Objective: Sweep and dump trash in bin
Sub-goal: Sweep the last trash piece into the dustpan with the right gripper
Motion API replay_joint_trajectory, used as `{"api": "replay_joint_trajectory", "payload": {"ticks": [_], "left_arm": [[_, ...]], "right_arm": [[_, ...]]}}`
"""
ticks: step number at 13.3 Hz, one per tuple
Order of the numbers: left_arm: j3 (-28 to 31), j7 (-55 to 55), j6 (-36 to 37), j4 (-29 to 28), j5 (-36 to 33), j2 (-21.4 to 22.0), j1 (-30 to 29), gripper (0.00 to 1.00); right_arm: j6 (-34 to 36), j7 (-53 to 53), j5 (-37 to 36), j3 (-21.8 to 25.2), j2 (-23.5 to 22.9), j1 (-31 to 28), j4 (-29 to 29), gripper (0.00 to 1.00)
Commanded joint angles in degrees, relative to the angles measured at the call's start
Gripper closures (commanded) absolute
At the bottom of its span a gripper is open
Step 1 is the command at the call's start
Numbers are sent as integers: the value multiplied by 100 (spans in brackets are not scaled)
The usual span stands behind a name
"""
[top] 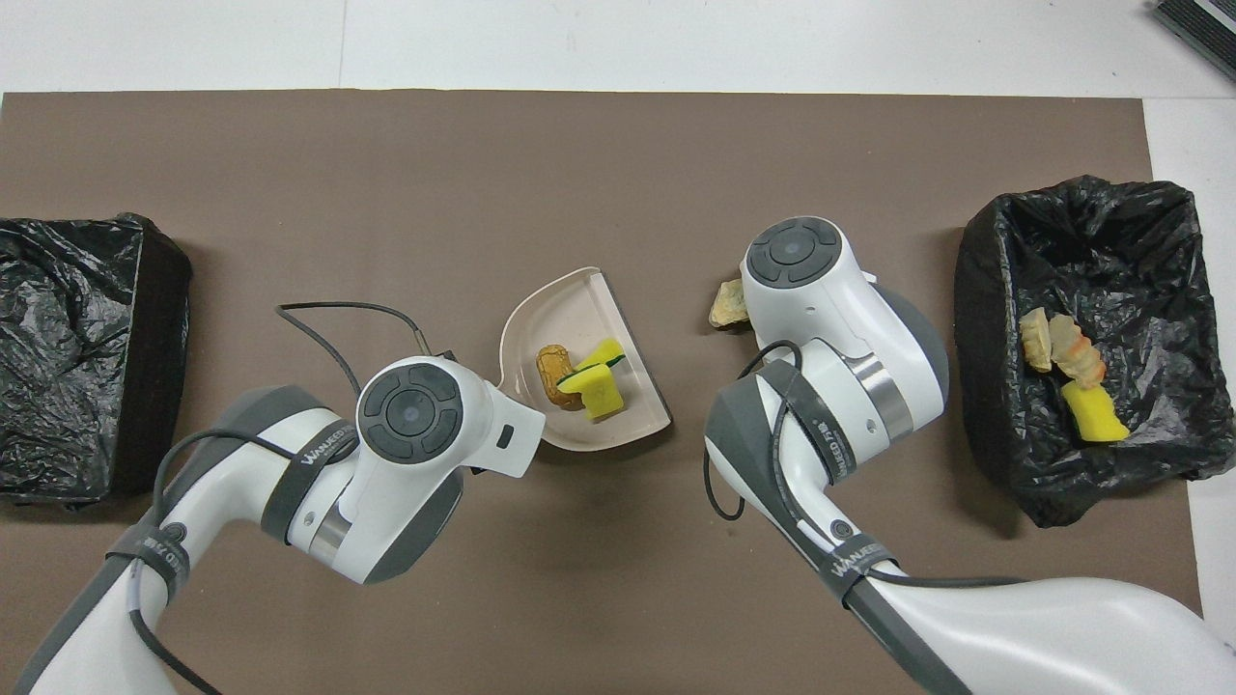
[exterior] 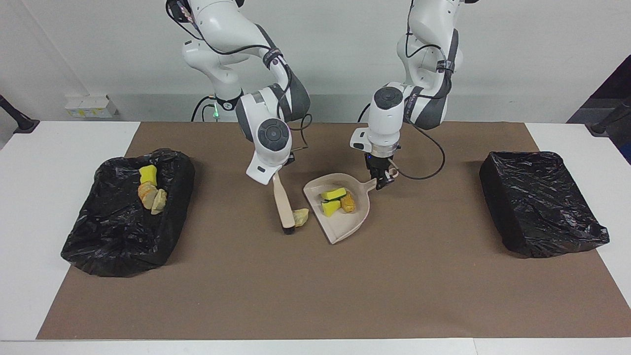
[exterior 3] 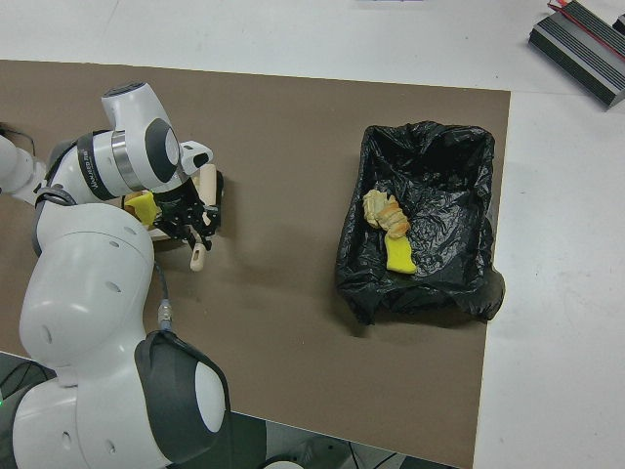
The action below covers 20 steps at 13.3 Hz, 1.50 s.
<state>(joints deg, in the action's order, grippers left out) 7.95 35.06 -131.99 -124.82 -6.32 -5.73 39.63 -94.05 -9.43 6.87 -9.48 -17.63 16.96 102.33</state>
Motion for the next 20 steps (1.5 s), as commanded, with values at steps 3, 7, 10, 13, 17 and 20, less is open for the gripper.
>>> {"api": "replay_joint_trajectory", "payload": {"ticks": [3,7,10,13,17,20], "left_arm": [[4,-70,-152,-201,-97,160,27,100],[13,-61,-178,-200,-97,151,18,100],[13,-52,-196,-165,-97,125,10,100],[13,35,-152,-130,-97,116,1,100],[22,247,111,19,-97,90,-17,100],[39,308,217,116,-97,151,-139,100]], "right_arm": [[106,125,1595,-45,145,141,-20,100],[342,-575,1406,-1,567,88,-73,100],[631,-1366,905,-28,1014,140,-20,100],[730,-2316,605,-45,1594,219,400,100],[116,-2564,665,-54,2411,745,1673,100],[-324,-2792,919,-54,3036,1089,2500,100]]}}
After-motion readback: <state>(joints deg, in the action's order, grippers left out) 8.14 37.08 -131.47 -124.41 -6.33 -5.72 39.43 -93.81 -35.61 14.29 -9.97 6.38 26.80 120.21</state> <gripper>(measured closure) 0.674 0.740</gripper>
